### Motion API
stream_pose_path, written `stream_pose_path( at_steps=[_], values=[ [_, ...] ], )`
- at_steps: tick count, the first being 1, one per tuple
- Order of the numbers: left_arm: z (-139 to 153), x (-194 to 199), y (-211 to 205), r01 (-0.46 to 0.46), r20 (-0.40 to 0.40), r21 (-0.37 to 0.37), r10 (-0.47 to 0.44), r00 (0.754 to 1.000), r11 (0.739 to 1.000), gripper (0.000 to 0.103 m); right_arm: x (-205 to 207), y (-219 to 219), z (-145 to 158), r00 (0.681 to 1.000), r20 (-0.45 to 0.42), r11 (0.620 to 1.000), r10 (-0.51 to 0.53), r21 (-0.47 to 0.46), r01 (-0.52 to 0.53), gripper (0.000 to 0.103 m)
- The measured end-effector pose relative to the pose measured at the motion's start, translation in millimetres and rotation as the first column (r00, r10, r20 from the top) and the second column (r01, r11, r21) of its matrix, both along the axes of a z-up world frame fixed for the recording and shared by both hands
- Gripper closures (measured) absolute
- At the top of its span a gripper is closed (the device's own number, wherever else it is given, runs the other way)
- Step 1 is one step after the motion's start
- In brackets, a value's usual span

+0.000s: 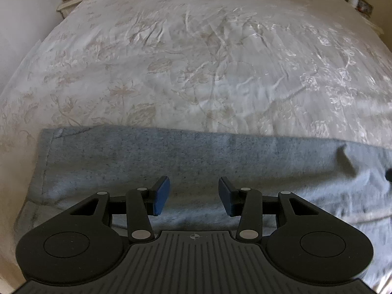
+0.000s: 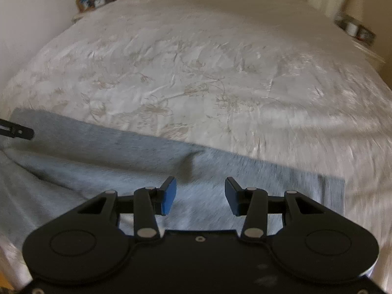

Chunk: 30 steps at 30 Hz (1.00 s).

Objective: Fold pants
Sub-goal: 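Lower the right gripper onto the sweatpants leg hem and close on it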

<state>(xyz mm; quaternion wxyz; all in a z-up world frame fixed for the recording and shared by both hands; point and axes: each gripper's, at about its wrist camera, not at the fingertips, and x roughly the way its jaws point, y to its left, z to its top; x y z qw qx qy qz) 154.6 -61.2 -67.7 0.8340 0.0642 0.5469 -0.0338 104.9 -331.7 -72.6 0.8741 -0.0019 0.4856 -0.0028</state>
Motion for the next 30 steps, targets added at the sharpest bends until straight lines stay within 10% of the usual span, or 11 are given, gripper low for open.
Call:
stream_pose_path(
  at_steps=[10,19,21,23,27,30],
  values=[
    [-22.3,20.0,-22.1,-0.046,-0.092,0.027,0.049,0.995,0.999,0.06,96.6,-53.2,-63.8,0.951,-0.128,0.96,0.281,0.019,-0.281,0.057],
    [-41.1,45.5,-34.0,-0.022,-0.135,0.041,0.028,0.99,0.999,0.06,135.1,-57.0,-116.7,0.829,-0.233,0.861,0.507,0.11,-0.496,0.056],
    [-44.9,50.2,-36.7,-0.015,-0.142,0.039,0.02,0.99,0.999,0.06,136.7,-58.0,-121.6,0.816,-0.238,0.85,0.527,0.133,-0.511,0.061],
    [-46.5,53.2,-39.2,-0.011,-0.147,0.029,0.015,0.989,1.0,0.06,135.5,-59.0,-121.2,0.801,-0.238,0.836,0.549,0.173,-0.521,0.098],
    [-44.2,61.2,-45.0,-0.004,-0.147,-0.013,0.002,0.989,1.0,0.06,123.6,-50.7,-102.9,0.8,-0.198,0.824,0.566,0.116,-0.554,0.1],
    [-35.8,68.8,-47.5,-0.006,-0.125,-0.064,-0.002,0.992,0.998,0.06,114.1,-54.9,-71.8,0.867,-0.088,0.871,0.49,0.05,-0.488,0.101]
  ],
)
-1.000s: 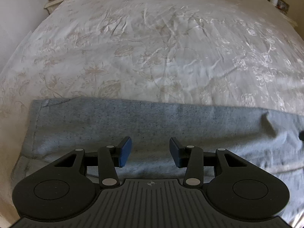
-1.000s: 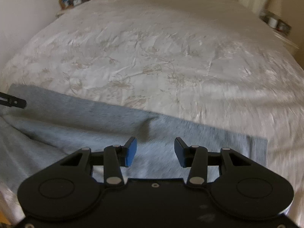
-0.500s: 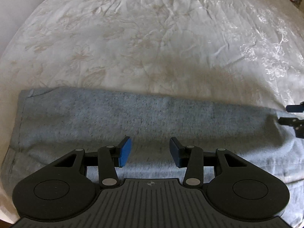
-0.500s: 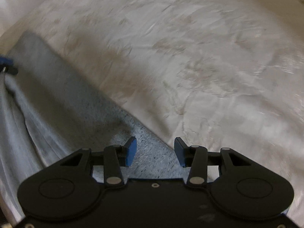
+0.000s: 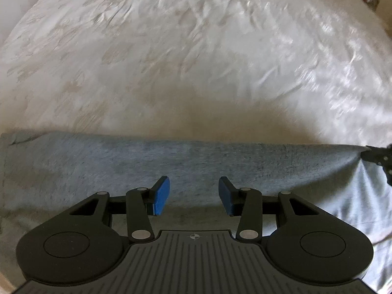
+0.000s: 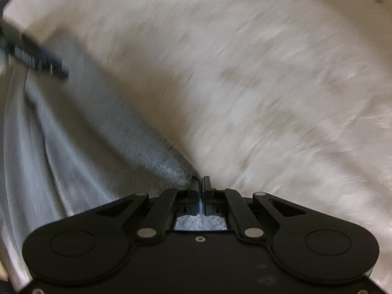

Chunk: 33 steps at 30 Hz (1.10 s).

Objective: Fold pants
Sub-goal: 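Lower the right gripper onto the sweatpants leg hem and close on it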

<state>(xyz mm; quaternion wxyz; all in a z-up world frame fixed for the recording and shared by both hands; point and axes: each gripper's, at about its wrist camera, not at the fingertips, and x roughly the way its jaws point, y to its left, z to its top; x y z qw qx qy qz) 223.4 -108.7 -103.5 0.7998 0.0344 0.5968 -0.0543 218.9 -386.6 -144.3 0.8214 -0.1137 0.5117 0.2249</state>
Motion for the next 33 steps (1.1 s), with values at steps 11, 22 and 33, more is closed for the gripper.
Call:
stream_pose_path(
  at_steps=[11,22,33],
  values=[
    [8.4,3.0,-14.7,-0.008,-0.002,-0.104,0.007,1.0,0.995,0.06,-120.0,45.2,3.3,0.993,0.092,0.991,0.078,-0.119,-0.067,0.101],
    [-11.8,-13.5,-7.2,-0.066,-0.115,-0.128,0.052,0.992,0.99,0.06,-150.1,55.2,0.0,0.992,0.079,0.993,-0.1,-0.055,0.104,0.1],
    [-38.5,-5.6,11.2,-0.175,-0.178,-0.122,0.152,0.972,0.977,0.06,-143.3,58.6,-6.0,0.989,0.078,0.991,-0.122,-0.042,0.125,0.1]
  ],
)
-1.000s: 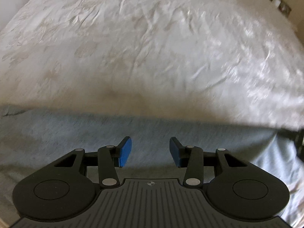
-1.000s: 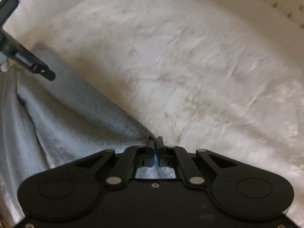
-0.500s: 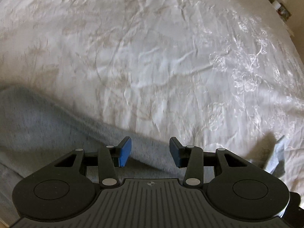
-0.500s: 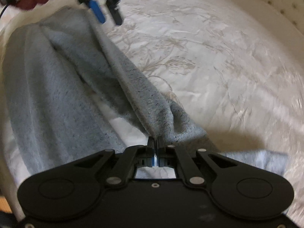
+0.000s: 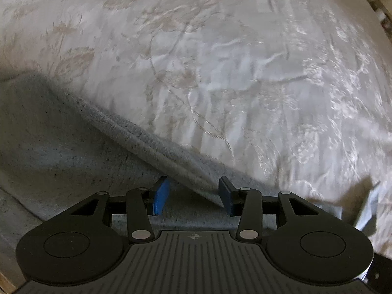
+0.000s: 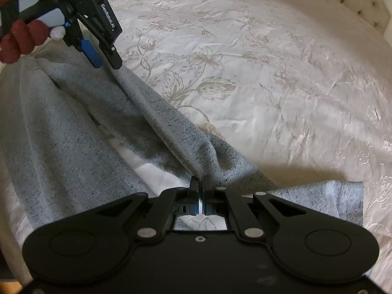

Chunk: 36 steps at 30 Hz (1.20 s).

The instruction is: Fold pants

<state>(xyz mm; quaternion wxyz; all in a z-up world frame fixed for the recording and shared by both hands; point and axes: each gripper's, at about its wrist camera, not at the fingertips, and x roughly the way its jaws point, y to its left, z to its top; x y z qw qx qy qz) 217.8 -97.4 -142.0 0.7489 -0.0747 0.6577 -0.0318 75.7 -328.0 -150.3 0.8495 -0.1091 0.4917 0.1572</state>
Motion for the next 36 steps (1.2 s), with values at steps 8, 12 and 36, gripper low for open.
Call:
stream_pose_path(
  at_steps=[8,12,36],
  values=[
    [-31.2,23.0,6.5,-0.083,-0.062,-0.095,0.077,0.995,0.992,0.097,3.5,-2.1,0.0,1.0,-0.012,1.0,-0.015,0.007,0.015,0.1],
    [12.5,11.0,7.1,-0.035,0.144,-0.119,0.052,0.988,0.992,0.097,5.5,-0.6,9.8,0.999,0.024,1.0,-0.024,0.003,0.024,0.1],
    [59.2,-161.8,26.5,0.19,0.291,-0.021,-0.176,0.94,0.981,0.098,-64.8,1.7,47.1,0.895,0.018,0.889,-0.446,0.122,0.44,0.077]
  ],
)
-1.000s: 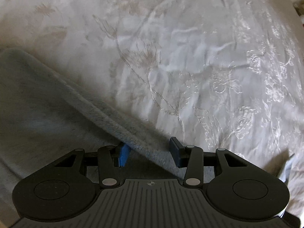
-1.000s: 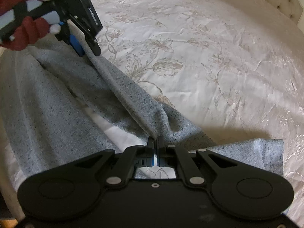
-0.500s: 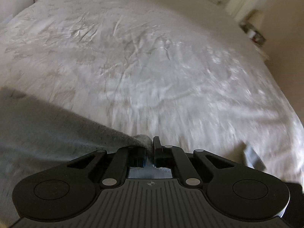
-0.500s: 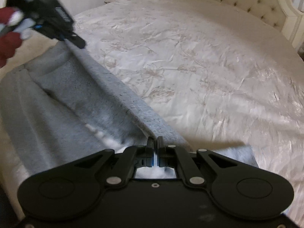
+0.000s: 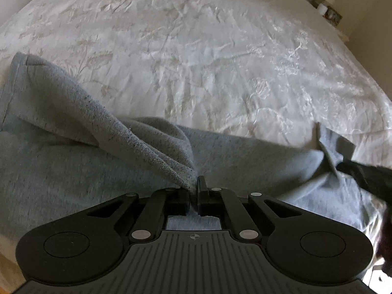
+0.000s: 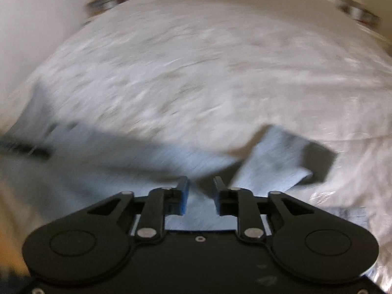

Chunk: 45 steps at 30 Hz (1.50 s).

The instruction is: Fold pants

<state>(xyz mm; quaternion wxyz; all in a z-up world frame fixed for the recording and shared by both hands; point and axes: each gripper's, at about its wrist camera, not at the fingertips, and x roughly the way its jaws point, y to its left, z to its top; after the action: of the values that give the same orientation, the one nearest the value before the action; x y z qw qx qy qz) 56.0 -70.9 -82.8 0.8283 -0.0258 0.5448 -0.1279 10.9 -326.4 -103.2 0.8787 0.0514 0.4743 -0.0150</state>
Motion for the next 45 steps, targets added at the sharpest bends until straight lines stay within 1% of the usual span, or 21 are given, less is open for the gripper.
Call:
stream_pose_path(
  at_steps=[2,3,4,8,12,14,18,19,20,23,26,28,30,33,35,37,39,40,41,43,45],
  values=[
    [-0.7,-2.7,2.3,0.001,0.008,-0.002,-0.001,1.0,1.0,0.098,20.9,-7.2,-9.3,0.996,-0.008,0.996,-0.086,-0.038,0.086,0.073],
    [-0.4,-2.6,2.6,0.0,0.01,-0.005,0.0,1.0,1.0,0.098,34.8,-10.7,-18.5,0.991,-0.032,0.99,-0.129,-0.069,0.127,0.073],
    [-0.2,-4.6,3.5,-0.002,0.011,-0.008,0.002,1.0,1.0,0.098,48.5,-14.2,-28.7,0.983,-0.061,0.981,-0.172,-0.097,0.166,0.072],
    [-0.7,-7.1,5.2,-0.013,0.01,-0.016,0.013,1.0,1.0,0.098,82.8,-26.1,-55.3,0.943,-0.138,0.949,-0.303,-0.135,0.285,0.07],
    [-1.2,-7.2,6.9,-0.027,0.001,-0.029,0.027,1.0,0.999,0.098,99.9,-29.3,-71.6,0.909,-0.202,0.924,-0.366,-0.196,0.329,0.07],
    [-1.6,-6.4,7.8,-0.024,-0.003,-0.031,0.024,1.0,0.999,0.098,104.2,-31.9,-83.9,0.895,-0.237,0.914,-0.378,-0.247,0.321,0.071],
    [-3.4,-4.3,9.5,-0.009,-0.011,-0.028,0.008,1.0,1.0,0.098,95.7,-40.0,-91.8,0.908,-0.247,0.929,-0.338,-0.241,0.28,0.08],
    [-3.3,-3.6,9.6,-0.006,-0.01,-0.028,0.006,1.0,1.0,0.098,92.9,-40.8,-91.0,0.915,-0.244,0.934,-0.322,-0.238,0.265,0.089],
    [-3.0,-3.0,9.5,-0.004,-0.009,-0.028,0.004,1.0,1.0,0.098,92.3,-42.8,-90.6,0.921,-0.242,0.94,-0.304,-0.232,0.25,0.095],
    [3.0,0.4,9.8,-0.002,0.015,-0.028,0.002,1.0,1.0,0.098,84.2,-50.3,-81.1,0.927,-0.213,0.943,-0.307,-0.199,0.267,0.096],
    [15.9,6.2,10.4,0.005,0.066,-0.031,-0.002,0.998,1.0,0.098,76.4,-67.8,-59.8,0.916,-0.155,0.928,-0.369,-0.12,0.353,0.097],
    [32.6,11.8,10.9,-0.002,0.129,-0.03,0.006,0.992,1.0,0.099,68.3,-79.6,-37.9,0.904,-0.093,0.908,-0.418,-0.056,0.415,0.097],
    [54.1,14.3,12.5,-0.017,0.203,-0.042,0.025,0.979,0.999,0.099,53.6,-93.4,-9.1,0.885,-0.012,0.885,-0.465,0.023,0.465,0.097],
    [83.5,5.0,15.0,-0.018,0.299,-0.044,0.03,0.954,0.999,0.099,20.7,-112.9,32.8,0.843,0.112,0.849,-0.526,0.131,0.512,0.097],
    [92.5,-9.2,16.1,0.004,0.321,-0.047,0.011,0.947,0.999,0.099,-10.9,-119.4,54.7,0.804,0.161,0.818,-0.572,0.19,0.543,0.096],
    [88.2,-28.4,14.5,0.043,0.301,-0.024,-0.034,0.953,0.999,0.099,-43.6,-122.2,60.6,0.777,0.168,0.789,-0.607,0.249,0.562,0.096],
    [67.9,-49.4,10.1,0.111,0.229,0.016,-0.111,0.967,0.994,0.099,-74.9,-116.4,53.3,0.763,0.123,0.763,-0.635,0.25,0.596,0.096],
    [54.9,-55.5,7.0,0.139,0.179,0.037,-0.143,0.973,0.99,0.099,-85.5,-114.4,44.0,0.761,0.087,0.755,-0.643,0.236,0.611,0.096],
    [36.8,-63.4,3.5,0.168,0.116,0.061,-0.174,0.978,0.984,0.099,-98.9,-109.5,27.9,0.755,0.022,0.74,-0.655,0.22,0.635,0.096],
    [4.4,-74.4,-3.1,0.216,0.009,0.108,-0.218,0.976,0.97,0.099,-118.9,-110.7,-7.1,0.722,-0.102,0.697,-0.685,0.196,0.689,0.096],
    [-18.2,-79.8,-8.1,0.239,-0.07,0.125,-0.232,0.97,0.963,0.099,-131.1,-109.1,-36.9,0.693,-0.187,0.674,-0.697,0.161,0.721,0.096]
  ],
)
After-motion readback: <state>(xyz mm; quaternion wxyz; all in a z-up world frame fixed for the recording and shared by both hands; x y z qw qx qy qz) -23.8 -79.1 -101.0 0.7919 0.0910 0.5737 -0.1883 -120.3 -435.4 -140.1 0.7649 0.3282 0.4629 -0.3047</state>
